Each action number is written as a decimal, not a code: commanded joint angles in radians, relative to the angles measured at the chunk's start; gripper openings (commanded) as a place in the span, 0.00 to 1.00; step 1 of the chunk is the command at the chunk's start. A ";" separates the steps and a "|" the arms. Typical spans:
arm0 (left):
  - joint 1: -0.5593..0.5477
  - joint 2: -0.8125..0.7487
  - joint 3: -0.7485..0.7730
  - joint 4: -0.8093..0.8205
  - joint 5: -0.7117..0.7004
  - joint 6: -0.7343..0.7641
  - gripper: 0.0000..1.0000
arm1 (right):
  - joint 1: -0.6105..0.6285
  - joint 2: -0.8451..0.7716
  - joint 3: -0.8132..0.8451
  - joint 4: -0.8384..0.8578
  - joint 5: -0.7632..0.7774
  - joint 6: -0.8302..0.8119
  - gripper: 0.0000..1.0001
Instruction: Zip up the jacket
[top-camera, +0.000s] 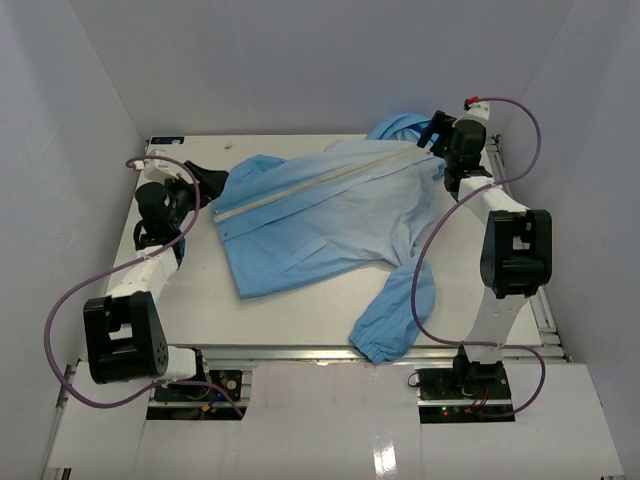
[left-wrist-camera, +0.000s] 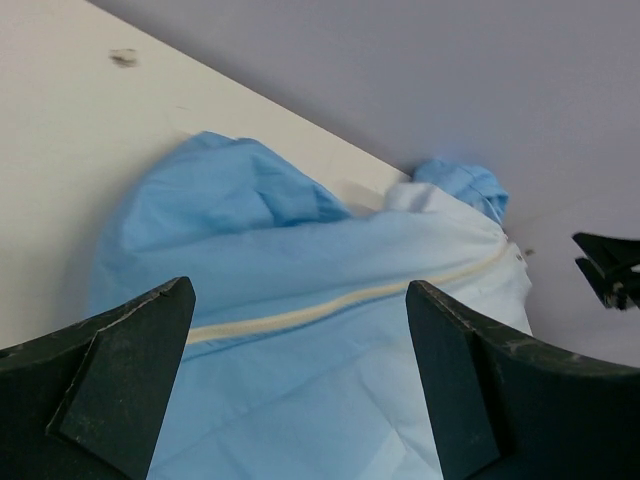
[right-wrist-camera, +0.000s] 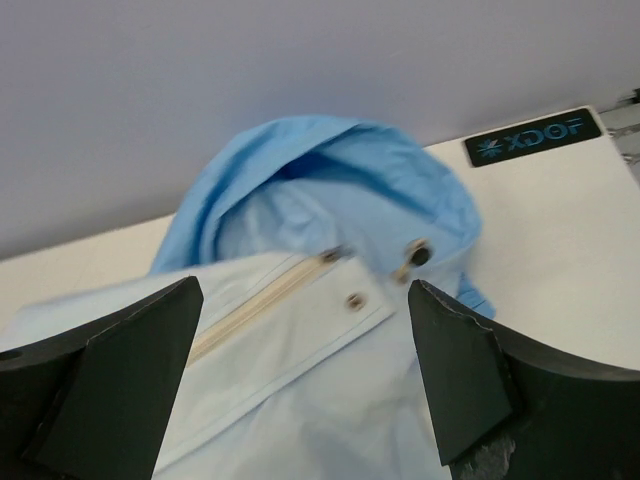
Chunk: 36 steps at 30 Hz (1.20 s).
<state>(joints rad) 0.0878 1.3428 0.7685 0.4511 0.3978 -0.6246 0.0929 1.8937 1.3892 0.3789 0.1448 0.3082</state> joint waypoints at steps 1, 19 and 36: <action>-0.155 -0.096 0.011 -0.112 0.075 0.107 0.98 | 0.131 -0.210 -0.112 -0.159 0.093 -0.103 0.90; -0.483 -0.647 -0.267 -0.248 -0.014 0.075 0.98 | 0.396 -1.018 -0.504 -0.653 -0.097 -0.044 0.90; -0.534 -0.658 -0.376 -0.134 0.047 0.084 0.98 | 0.398 -1.158 -0.709 -0.537 -0.108 -0.036 0.90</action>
<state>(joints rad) -0.4377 0.7041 0.3908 0.2927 0.4506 -0.5562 0.4873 0.7666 0.6765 -0.2099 0.0451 0.2620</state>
